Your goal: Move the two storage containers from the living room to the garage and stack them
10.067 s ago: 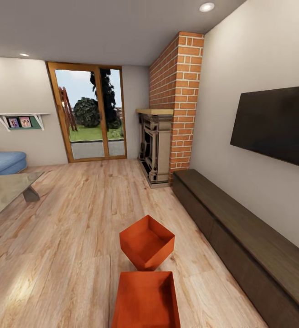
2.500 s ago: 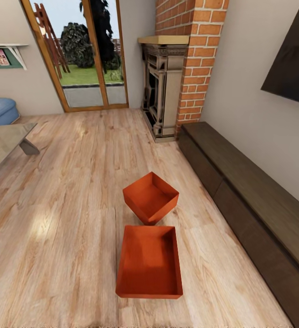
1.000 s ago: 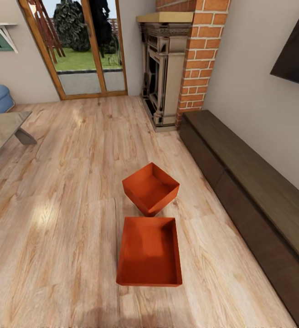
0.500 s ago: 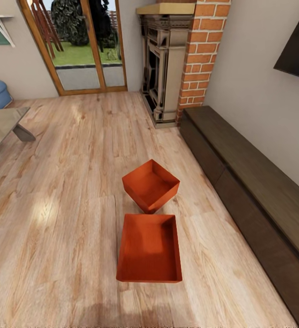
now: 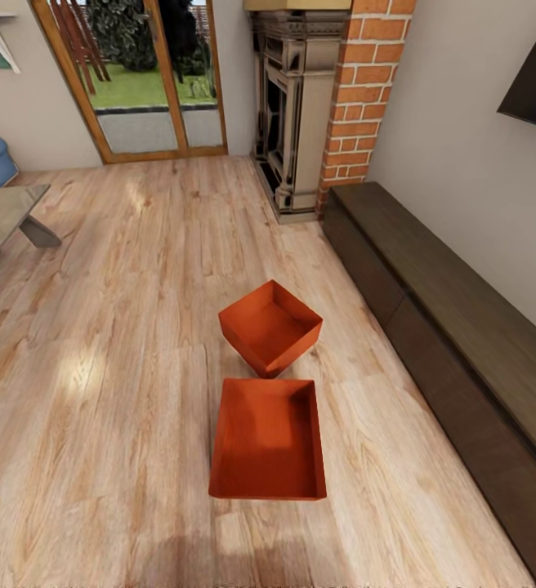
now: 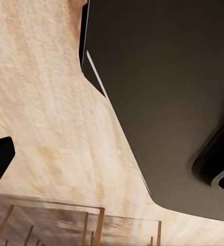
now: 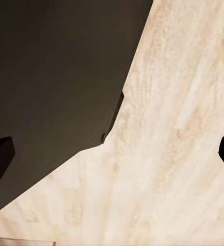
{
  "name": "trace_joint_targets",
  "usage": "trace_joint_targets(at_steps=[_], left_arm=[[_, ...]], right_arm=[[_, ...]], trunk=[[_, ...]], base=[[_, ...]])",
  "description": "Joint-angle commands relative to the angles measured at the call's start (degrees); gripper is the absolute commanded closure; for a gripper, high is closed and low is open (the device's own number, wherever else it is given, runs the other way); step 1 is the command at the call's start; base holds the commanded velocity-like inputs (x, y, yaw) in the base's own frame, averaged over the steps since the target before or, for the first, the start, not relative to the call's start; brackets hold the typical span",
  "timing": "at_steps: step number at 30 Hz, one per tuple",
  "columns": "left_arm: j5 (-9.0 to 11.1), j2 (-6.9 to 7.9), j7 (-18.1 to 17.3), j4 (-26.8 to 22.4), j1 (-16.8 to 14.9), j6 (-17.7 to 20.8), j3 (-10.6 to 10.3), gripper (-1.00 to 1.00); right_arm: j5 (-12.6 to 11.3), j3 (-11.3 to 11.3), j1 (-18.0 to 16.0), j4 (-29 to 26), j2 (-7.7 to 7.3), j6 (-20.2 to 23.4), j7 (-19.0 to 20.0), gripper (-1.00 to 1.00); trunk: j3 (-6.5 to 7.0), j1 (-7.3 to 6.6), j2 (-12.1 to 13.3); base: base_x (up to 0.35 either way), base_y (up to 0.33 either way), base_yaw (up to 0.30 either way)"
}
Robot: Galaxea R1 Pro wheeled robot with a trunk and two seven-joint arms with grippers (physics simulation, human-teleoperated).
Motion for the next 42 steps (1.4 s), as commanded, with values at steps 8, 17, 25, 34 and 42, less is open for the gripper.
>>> trace_joint_targets(at_steps=[8,17,25,34,42], left_arm=[[0.4,0.02,0.0,-0.1,0.0,0.3,0.0,-1.00],[0.4,0.03,0.0,-0.1,0.0,0.3,-0.1,-1.00],[0.4,0.03,0.0,-0.1,0.0,0.3,-0.1,-1.00],[0.4,0.03,0.0,-0.1,0.0,0.3,0.0,-1.00],[0.5,0.00,0.0,-0.2,0.0,0.3,0.2,-1.00]], right_arm=[[-0.5,0.5,-0.1,0.2,0.03,-0.2,0.0,-1.00],[-0.4,0.6,-0.1,0.2,0.01,-0.5,0.0,-1.00],[-0.5,0.6,-0.1,0.2,0.01,0.0,0.0,-1.00],[-0.3,0.8,-0.1,0.2,0.10,-0.1,-0.1,-1.00],[-0.8,0.5,-0.1,-0.2,0.18,-0.6,-0.8,-1.00]], trunk=[[-0.78,0.00,0.0],[-1.61,0.00,0.0],[-1.88,0.00,0.0],[-1.90,0.00,0.0],[-1.90,0.00,0.0]], base=[[0.000,0.000,0.000],[0.000,0.000,0.000],[0.000,0.000,0.000],[0.000,0.000,0.000],[0.000,0.000,0.000]])
